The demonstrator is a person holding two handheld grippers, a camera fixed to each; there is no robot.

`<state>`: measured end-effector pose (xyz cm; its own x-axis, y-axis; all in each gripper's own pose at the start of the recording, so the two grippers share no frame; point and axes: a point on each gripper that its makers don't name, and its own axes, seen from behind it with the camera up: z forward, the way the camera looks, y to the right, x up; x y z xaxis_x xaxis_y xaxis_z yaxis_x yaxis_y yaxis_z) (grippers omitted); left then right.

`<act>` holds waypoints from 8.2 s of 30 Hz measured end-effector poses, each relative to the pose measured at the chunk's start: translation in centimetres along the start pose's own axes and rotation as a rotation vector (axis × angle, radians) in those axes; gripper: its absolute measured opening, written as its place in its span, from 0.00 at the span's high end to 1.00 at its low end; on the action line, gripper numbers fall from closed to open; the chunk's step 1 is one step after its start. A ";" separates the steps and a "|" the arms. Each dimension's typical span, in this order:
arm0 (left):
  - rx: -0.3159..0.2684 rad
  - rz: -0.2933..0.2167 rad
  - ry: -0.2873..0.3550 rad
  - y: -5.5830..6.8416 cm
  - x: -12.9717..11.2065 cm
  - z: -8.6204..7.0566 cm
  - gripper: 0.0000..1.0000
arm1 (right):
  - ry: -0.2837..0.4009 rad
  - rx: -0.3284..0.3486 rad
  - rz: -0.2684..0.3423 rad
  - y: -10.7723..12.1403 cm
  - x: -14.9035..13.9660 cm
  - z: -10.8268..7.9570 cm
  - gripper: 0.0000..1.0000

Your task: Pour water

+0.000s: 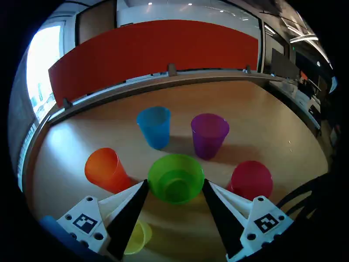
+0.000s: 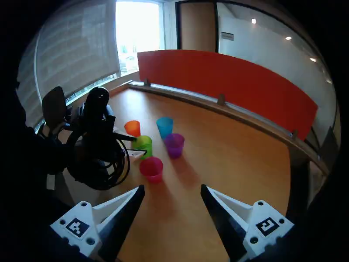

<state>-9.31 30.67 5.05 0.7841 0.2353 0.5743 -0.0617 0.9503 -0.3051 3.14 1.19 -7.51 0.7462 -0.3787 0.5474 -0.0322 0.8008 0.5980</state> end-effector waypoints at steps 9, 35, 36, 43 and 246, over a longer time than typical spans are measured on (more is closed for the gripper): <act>0.000 0.012 0.011 0.0 0.3 -0.9 0.11 | 0.008 0.004 0.000 -0.1 0.2 0.0 0.00; -0.008 -0.053 0.121 -2.3 3.1 -8.5 0.10 | 0.052 0.002 -0.028 -1.8 1.6 -0.2 0.00; -0.005 -0.057 0.128 -2.6 3.3 -8.9 0.10 | 0.056 0.002 -0.029 -1.9 1.7 -0.2 0.00; 0.024 -0.086 0.175 -5.5 4.3 -11.9 0.10 | 0.084 -0.007 -0.042 -2.9 2.6 0.0 0.00; 0.319 -0.173 0.689 -28.4 -6.2 -13.0 0.10 | 0.734 -0.615 0.199 5.0 0.1 10.3 0.00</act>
<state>-4.42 -0.47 0.28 0.9992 -0.0020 -0.0400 0.0035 0.9992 0.0392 -3.77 0.41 1.55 0.9998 0.0053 -0.0198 -0.0051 0.9999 0.0103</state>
